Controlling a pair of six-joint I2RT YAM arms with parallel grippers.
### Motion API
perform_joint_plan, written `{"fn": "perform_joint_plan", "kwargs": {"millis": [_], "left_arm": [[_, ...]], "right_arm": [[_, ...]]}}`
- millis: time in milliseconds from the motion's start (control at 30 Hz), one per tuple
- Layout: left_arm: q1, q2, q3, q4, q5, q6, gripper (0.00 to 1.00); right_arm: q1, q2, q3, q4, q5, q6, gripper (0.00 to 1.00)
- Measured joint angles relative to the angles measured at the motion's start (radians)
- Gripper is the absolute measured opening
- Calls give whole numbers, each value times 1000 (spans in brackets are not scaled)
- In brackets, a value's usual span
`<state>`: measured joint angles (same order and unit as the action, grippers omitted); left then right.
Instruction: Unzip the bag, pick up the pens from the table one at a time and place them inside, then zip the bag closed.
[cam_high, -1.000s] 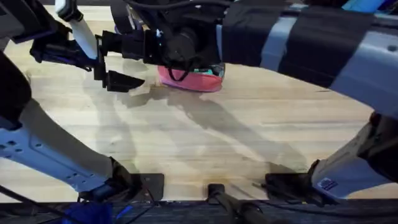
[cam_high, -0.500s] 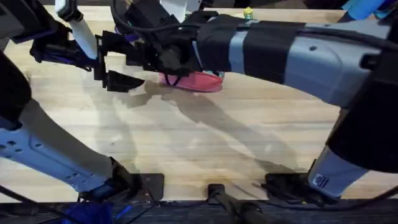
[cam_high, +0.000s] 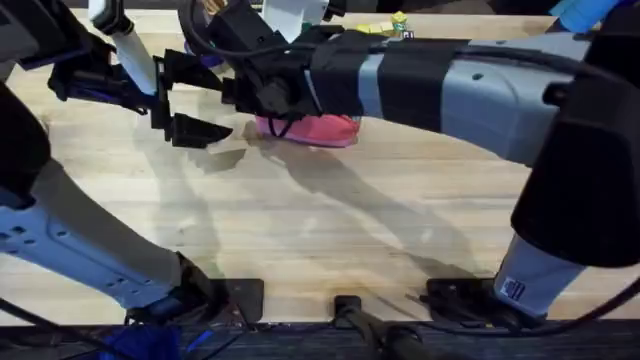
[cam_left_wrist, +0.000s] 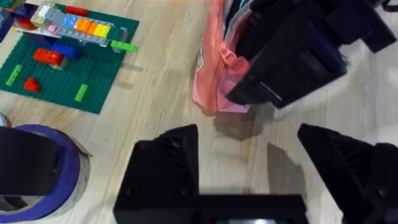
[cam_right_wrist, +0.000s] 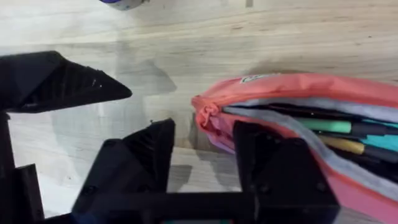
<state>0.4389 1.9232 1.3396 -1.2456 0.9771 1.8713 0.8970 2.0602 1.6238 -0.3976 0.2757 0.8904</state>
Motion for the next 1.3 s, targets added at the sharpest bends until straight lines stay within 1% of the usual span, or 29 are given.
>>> {"fn": "perform_joint_plan", "kwargs": {"millis": [67,200,333,400,433,467,567,1067,1167,1300], "left_arm": [[0,0,0,0,0,0,993],[0,0,0,0,0,0,993],[0,0,0,0,0,0,992],[0,0,0,0,0,0,993],[0,0,0,0,0,0,992],[0,0,0,0,0,0,992],[0,0,0,0,0,0,993],[0,0,0,0,0,0,993],[0,0,0,0,0,0,993],[0,0,0,0,0,0,993]], "right_arm": [[0,0,0,1,1,0,559],[-2,0,0,1,3,0,444],[-2,0,0,1,6,0,299],[-2,0,0,1,8,0,177],[-2,0,0,1,9,-1,101],[-2,0,0,1,9,0,50],[-2,0,0,1,9,0,32],[-2,-5,0,0,-9,-4,31],[-2,-28,0,-5,-14,-24,31],[-2,-93,0,-18,-15,-41,31]]}}
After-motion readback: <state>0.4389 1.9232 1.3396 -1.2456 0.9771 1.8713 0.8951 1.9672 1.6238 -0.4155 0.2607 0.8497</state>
